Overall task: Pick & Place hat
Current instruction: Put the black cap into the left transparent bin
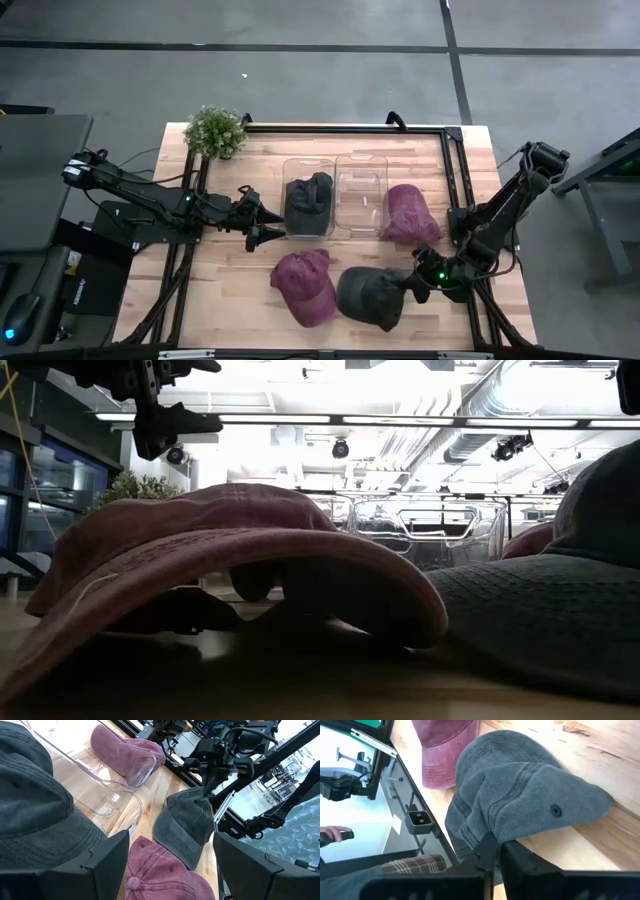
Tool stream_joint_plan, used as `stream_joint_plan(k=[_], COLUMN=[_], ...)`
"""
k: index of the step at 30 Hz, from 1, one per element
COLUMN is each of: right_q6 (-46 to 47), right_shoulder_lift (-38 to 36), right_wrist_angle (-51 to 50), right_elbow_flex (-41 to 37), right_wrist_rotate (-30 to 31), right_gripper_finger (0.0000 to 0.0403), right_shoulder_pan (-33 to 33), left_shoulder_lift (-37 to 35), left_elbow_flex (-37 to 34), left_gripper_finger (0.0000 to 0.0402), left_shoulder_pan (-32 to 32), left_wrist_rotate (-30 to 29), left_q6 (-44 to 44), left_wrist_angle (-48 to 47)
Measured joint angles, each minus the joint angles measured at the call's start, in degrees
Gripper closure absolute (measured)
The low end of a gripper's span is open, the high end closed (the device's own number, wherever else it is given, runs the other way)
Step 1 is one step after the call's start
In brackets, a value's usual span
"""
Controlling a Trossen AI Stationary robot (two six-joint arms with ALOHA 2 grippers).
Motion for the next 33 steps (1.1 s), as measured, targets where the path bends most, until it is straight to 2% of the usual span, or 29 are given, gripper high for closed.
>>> stream_joint_plan(k=[13, 29, 33], right_q6=[-1.8, -9.6, -14.0], right_shoulder_lift=[-1.0, -11.8, -13.6], right_wrist_angle=[2.4, 3.6, 3.5], right_elbow_flex=[0.0, 0.2, 2.0], right_wrist_rotate=[-1.1, -1.0, -0.8], right_gripper_finger=[0.0401, 0.0403, 0.0403], right_shoulder_pan=[0.0, 0.0, 0.0], left_shoulder_lift=[0.0, 0.0, 0.0], left_elbow_flex=[0.0, 0.0, 0.0], left_gripper_finger=[0.0122, 0.0122, 0.0122], left_shoulder_pan=[0.0, 0.0, 0.0], left_wrist_rotate=[0.0, 0.0, 0.0], left_q6=[0.0, 0.0, 0.0], left_wrist_angle=[0.0, 0.0, 0.0])
